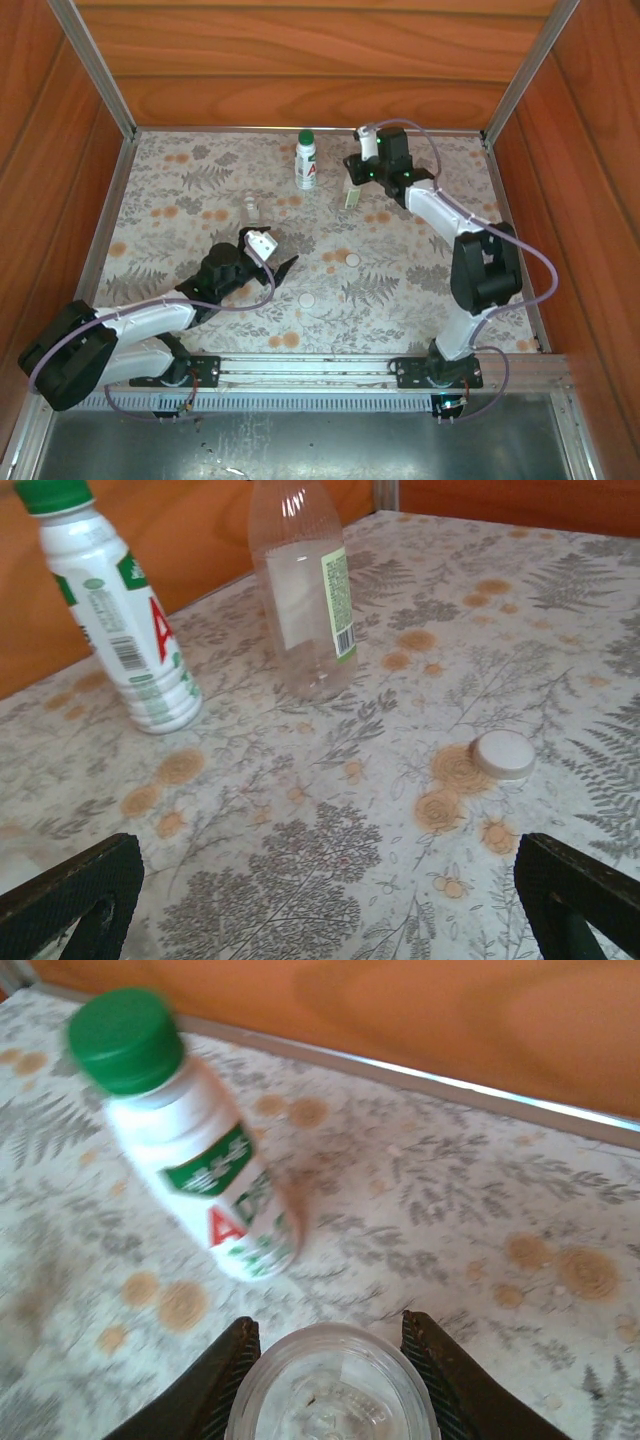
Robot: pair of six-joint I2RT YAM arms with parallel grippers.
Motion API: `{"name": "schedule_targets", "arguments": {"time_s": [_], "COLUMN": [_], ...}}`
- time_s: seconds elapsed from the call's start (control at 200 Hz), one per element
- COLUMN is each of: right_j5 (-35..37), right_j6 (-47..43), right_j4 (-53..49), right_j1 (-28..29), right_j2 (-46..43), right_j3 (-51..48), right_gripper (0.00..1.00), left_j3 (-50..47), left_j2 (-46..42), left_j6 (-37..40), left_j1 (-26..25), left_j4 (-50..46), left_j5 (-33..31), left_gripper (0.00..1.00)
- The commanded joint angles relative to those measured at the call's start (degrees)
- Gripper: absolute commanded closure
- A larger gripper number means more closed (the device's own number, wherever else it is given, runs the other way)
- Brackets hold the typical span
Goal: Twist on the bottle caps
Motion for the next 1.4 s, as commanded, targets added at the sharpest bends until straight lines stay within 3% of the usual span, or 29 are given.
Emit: {"name": "schedule_targets", "arguments": {"time_s": [0.0, 0.28, 0.53, 0.825, 1.014, 1.394], "right_j5": [-1.6, 5.94, 10.2, 10.3, 9.58, 7.1], "right_j6": [-2.86, 2.51, 2.65, 2.02, 1.98, 2.77], "right_j4": [3.06, 4.15, 2.31, 2.35, 1.34, 0.26], "right_j1": [3.44, 13.35, 19.85, 20.7, 20.72, 20.72], "right_j2": [-6.7, -18.04, -18.9, -16.43, -16.73, -17.05], "right_j3": [-5.32, -18.07, -19.82, -19.47, -19.68, -19.81], "right_gripper": [0.67, 0.68, 0.67, 0.66, 0.66, 0.66], "left_j3": [-0.8, -2.51, -1.46, 1.96, 4.06, 12.82], "left_j2": [1.6, 7.2, 15.02, 23.04, 31.35, 40.55], "left_j6": [-4.41, -2.31, -1.11, -0.73, -2.08, -3.2], "left_j1": [2.97, 3.66, 3.69, 3.72, 5.14, 7.4], "left_j4": [8.37, 19.19, 26.43, 31.88, 41.75, 41.86], "left_j5": [5.75, 15.7, 20.91, 23.16, 24.82, 32.14], "left_gripper": [0.0, 0.0, 0.0, 0.06, 0.13, 0.2]}}
